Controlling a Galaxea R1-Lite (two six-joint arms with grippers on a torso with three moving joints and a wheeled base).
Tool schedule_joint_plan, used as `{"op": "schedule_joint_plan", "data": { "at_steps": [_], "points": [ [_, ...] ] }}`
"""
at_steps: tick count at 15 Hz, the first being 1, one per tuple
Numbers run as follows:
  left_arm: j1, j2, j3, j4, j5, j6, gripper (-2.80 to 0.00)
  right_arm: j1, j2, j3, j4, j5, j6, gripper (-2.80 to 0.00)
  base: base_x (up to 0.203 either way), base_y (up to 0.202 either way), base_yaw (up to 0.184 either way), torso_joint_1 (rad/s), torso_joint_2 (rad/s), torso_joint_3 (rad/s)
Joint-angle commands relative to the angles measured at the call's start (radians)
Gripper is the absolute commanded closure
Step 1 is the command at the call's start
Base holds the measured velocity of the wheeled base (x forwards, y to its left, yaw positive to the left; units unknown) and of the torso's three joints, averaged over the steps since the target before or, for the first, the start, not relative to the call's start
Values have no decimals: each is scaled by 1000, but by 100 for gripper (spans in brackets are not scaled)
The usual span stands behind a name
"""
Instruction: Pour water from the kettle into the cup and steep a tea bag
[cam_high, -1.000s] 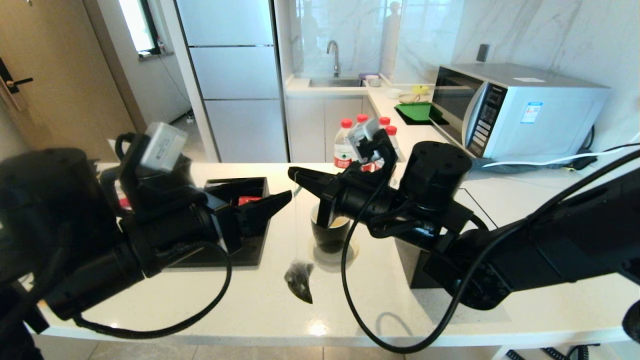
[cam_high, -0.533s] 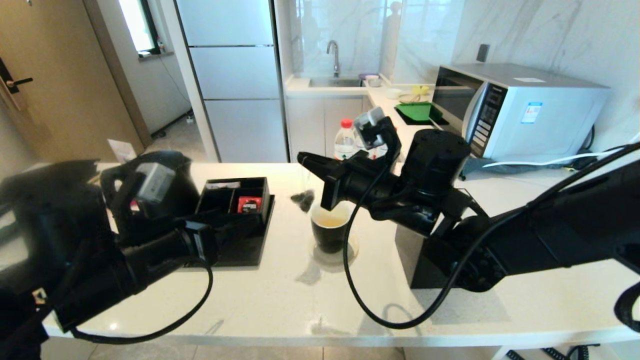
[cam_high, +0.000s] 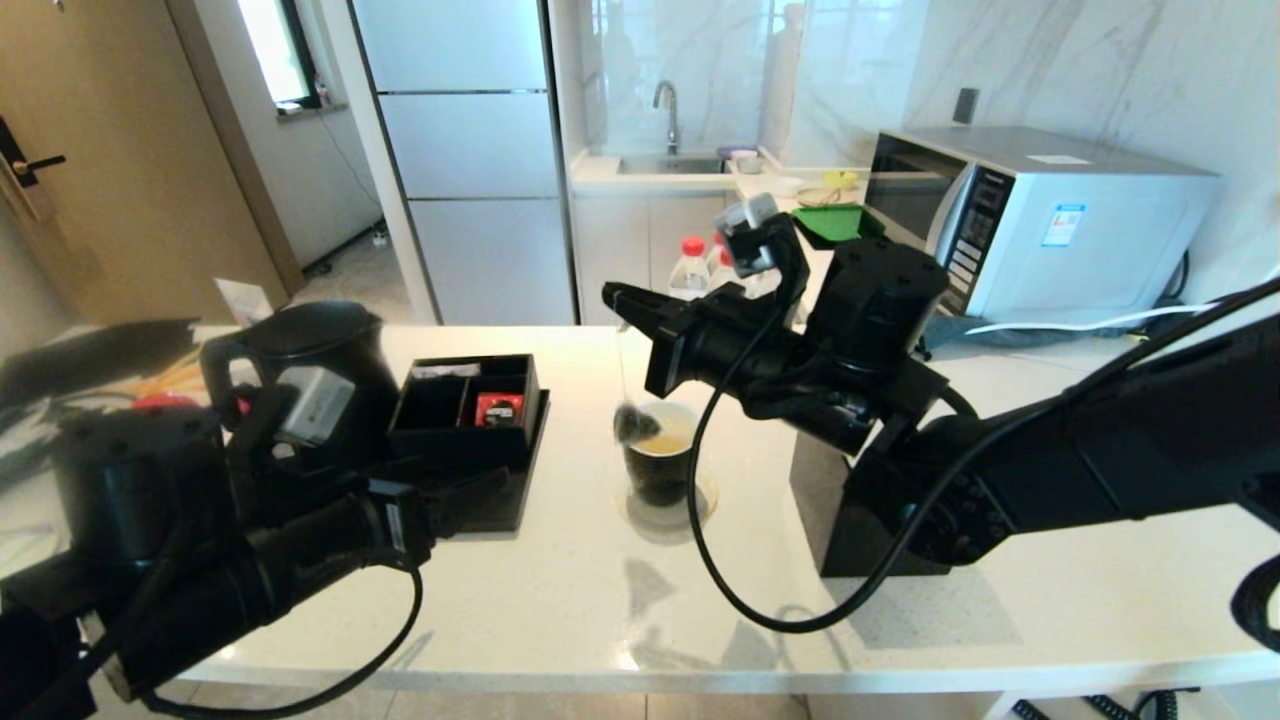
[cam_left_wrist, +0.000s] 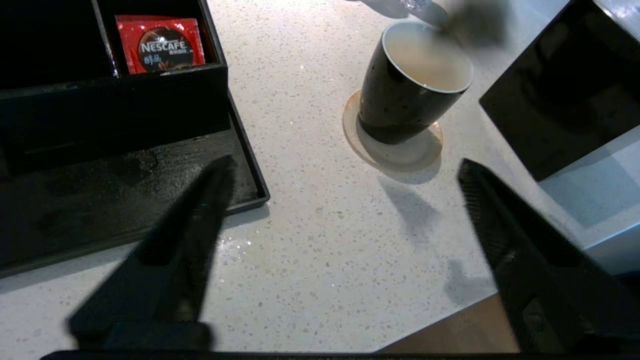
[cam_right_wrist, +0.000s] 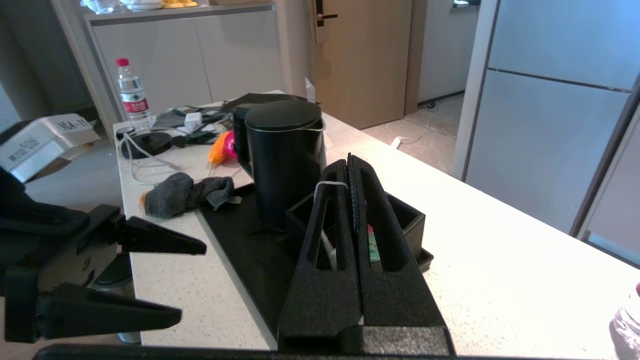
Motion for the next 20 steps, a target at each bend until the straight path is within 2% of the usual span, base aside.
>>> {"op": "schedule_joint_plan", "data": {
  "at_steps": [1, 7, 11, 14, 16, 18, 20],
  "points": [
    [-2, -1, 1, -7, -3, 0, 0, 1, -8, 0, -7, 1, 1, 0, 0, 0, 0, 0, 0, 0],
    [-1, -35, 6, -7, 13, 0, 0, 1, -20, 3, -8, -27, -3, 0, 0, 0, 0, 0, 0, 0],
    [0, -79, 41, -6, 106, -5, 0, -1, -23, 6, -14, -71, -9, 0, 0, 0, 0, 0, 0, 0],
    [13, -127, 111, -7, 193, -7, 0, -4, -24, 6, -14, -71, -12, 0, 0, 0, 0, 0, 0, 0],
    [83, -162, 164, -6, 225, -6, 0, -13, -23, 6, -11, -71, -31, 0, 0, 0, 0, 0, 0, 0],
    [203, -206, 211, -2, 230, -4, 0, -21, -17, 2, -10, -71, -35, 0, 0, 0, 0, 0, 0, 0],
    [275, -291, 270, 0, 234, -1, 0, -22, -15, 0, -10, -70, -35, 0, 0, 0, 0, 0, 0, 0]
  ]
}}
